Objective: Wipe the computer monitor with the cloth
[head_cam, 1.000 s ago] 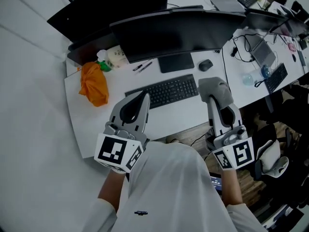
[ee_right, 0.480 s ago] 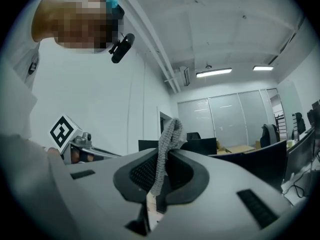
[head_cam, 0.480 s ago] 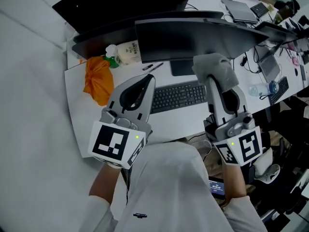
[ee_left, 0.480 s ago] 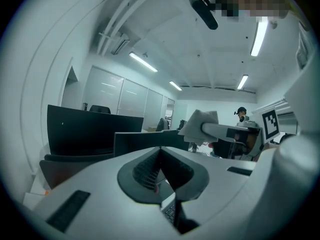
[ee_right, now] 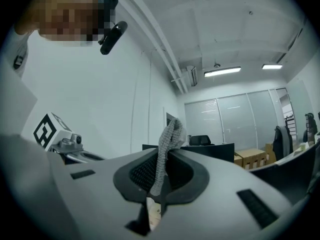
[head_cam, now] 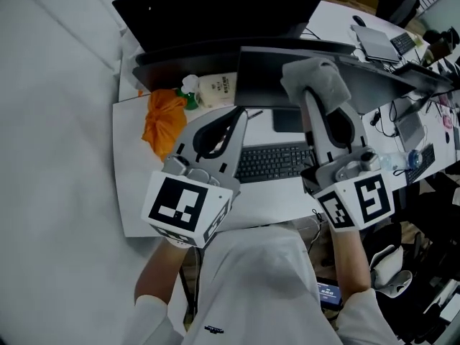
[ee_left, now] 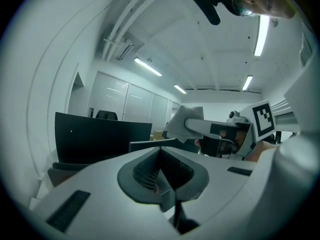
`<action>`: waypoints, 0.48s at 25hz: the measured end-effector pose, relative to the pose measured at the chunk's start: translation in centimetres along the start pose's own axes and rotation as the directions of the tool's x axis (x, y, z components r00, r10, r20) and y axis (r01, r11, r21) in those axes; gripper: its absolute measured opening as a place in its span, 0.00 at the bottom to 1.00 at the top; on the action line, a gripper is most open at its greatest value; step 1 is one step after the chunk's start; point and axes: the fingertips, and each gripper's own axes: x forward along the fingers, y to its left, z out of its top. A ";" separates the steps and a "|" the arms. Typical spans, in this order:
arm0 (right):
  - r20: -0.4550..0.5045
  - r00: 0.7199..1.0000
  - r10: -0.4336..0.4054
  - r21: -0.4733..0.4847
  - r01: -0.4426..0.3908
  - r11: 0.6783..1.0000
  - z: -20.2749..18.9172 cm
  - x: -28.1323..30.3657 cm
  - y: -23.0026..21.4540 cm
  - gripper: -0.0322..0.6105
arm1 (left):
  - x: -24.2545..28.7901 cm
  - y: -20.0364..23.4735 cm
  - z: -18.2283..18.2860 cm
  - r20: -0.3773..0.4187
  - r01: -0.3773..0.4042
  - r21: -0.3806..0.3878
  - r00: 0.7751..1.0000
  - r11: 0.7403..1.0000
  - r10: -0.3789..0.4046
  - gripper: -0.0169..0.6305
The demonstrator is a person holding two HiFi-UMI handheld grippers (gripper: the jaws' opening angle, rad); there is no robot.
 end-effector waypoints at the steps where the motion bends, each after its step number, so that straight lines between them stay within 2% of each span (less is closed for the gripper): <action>1: 0.000 1.000 0.006 0.012 -0.006 1.000 0.3 0.8 -0.1 0.07 | 0.3 0.4 0.2 -0.002 -0.007 0.000 1.000 1.000 0.007 0.05; 7: -0.009 0.999 0.033 0.035 -0.033 0.999 1.2 5.4 -0.3 0.07 | 1.6 1.8 1.1 0.007 -0.028 0.006 1.000 1.000 0.028 0.05; 12: -0.064 0.997 0.040 0.080 -0.034 0.996 -0.3 8.7 -1.0 0.08 | 3.3 2.6 0.9 0.005 -0.033 0.007 0.999 0.999 0.033 0.05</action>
